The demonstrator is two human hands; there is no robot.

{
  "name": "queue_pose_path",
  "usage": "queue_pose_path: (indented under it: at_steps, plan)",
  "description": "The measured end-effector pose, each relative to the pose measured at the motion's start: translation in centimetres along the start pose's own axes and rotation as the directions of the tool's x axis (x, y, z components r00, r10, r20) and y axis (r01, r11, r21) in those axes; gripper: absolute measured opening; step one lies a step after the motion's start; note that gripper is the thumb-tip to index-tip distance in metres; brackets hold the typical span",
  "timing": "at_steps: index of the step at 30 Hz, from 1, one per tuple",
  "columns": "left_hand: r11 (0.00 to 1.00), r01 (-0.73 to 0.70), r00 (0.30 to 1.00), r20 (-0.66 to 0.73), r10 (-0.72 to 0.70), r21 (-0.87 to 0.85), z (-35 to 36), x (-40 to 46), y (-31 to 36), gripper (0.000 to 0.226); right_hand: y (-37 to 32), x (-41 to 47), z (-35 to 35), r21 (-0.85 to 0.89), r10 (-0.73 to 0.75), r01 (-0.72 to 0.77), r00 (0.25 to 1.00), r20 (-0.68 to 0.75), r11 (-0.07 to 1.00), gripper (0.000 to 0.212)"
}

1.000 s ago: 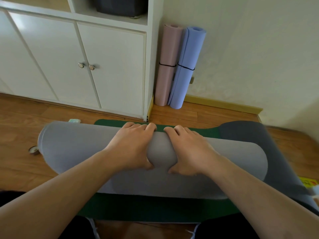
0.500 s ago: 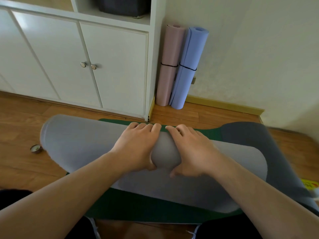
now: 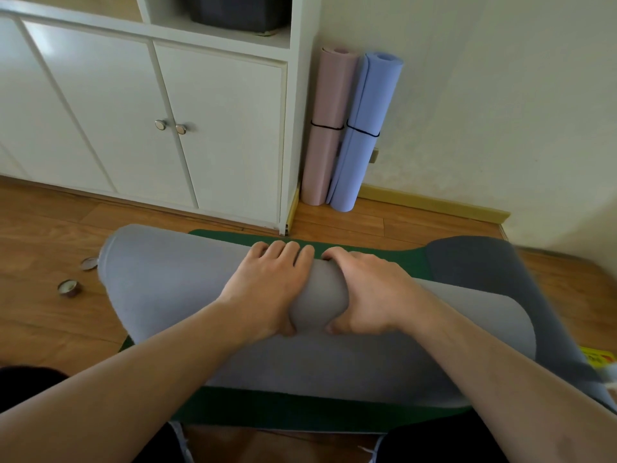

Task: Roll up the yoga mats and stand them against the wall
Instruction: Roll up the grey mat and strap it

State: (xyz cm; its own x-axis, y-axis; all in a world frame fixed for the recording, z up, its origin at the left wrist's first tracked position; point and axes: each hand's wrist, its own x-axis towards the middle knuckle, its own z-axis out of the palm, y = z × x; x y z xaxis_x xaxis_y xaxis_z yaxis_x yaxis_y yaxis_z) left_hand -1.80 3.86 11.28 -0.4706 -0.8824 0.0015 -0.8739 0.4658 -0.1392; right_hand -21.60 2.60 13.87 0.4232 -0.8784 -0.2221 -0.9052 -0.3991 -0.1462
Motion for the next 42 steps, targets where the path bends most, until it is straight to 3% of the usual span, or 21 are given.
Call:
queue_pose_path:
  at_steps: [5,10,15,21,26,32,37,42]
  plan:
    - [0.993,-0.002,0.999,-0.034,-0.002,-0.120,-0.5,0.4,-0.7,0.103,0.2,-0.4,0.8,-0.152,-0.045,0.040,0.998,-0.034,0.988,0.142]
    - [0.985,0.013,1.000,-0.004,-0.014,-0.171,-0.5,0.2,-1.3,0.105,-0.1,0.0,0.8,-0.141,-0.079,0.064,0.992,-0.098,0.988,0.115]
    - [1.000,-0.017,0.999,0.046,0.018,-0.012,0.0,-0.4,0.1,0.145,0.2,0.2,0.1,-0.015,-0.011,0.010,0.998,-0.054,1.000,0.107]
    - [0.999,-0.040,0.998,-0.049,0.039,-0.015,0.0,0.2,0.2,0.113,0.3,0.1,0.2,0.082,-0.006,0.004,1.000,0.018,0.997,0.101]
    - [0.994,-0.016,0.999,-0.030,0.012,-0.108,-0.5,0.5,-0.6,0.101,0.0,-0.4,0.5,-0.133,-0.056,0.055,0.998,-0.009,0.990,0.141]
    - [0.979,0.030,0.998,0.063,-0.018,-0.201,-0.8,-0.1,-1.5,0.105,-0.6,0.2,0.8,-0.151,-0.102,0.088,0.991,-0.091,0.985,0.103]
    - [1.000,-0.015,0.999,0.052,0.015,-0.015,-0.2,-0.6,0.0,0.142,0.1,0.3,0.0,-0.016,-0.016,0.016,1.000,-0.002,1.000,0.104]
    - [0.997,-0.055,0.998,-0.039,0.054,-0.047,0.0,0.2,0.5,0.116,0.2,0.2,0.4,0.049,-0.006,0.003,0.998,0.060,0.999,0.108]
